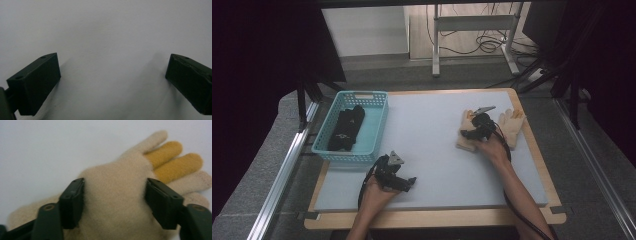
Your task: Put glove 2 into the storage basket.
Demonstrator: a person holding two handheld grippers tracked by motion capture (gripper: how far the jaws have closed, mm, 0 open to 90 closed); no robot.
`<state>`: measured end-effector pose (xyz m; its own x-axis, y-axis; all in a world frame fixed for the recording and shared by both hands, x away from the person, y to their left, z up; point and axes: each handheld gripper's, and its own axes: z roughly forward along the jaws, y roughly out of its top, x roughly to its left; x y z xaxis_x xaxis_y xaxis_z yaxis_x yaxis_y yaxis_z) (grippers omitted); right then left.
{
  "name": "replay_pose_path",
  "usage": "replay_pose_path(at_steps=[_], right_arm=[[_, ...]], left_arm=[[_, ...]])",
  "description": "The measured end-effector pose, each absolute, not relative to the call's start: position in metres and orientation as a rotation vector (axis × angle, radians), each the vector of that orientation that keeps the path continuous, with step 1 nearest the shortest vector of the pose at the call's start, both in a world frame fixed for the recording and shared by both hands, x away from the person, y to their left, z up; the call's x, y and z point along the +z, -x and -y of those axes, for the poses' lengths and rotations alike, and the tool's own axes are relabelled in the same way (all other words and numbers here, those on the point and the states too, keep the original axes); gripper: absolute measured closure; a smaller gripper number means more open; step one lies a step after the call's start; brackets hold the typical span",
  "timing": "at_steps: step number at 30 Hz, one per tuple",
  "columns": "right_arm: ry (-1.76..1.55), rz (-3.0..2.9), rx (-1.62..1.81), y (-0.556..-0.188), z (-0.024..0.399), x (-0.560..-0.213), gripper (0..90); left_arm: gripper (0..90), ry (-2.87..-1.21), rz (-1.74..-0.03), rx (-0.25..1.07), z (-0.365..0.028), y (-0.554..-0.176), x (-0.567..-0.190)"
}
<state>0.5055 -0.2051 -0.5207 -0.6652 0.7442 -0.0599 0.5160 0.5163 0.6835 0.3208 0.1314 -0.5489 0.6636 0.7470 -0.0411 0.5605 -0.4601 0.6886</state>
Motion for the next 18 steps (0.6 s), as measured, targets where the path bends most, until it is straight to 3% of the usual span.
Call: replay_pose_path(at_steps=[6,18], right_arm=[[-1.078,-2.450,0.922,-0.503,0.205,-0.516,54.1],[-0.995,-2.483,1.082,-0.472,0.208,-0.483,55.2]], left_arm=[[0.0,-2.190,-1.005,0.349,-0.131,-0.321,-0.549],[0.1,-2.189,-1.006,0.349,-0.132,-0.321,-0.549]])
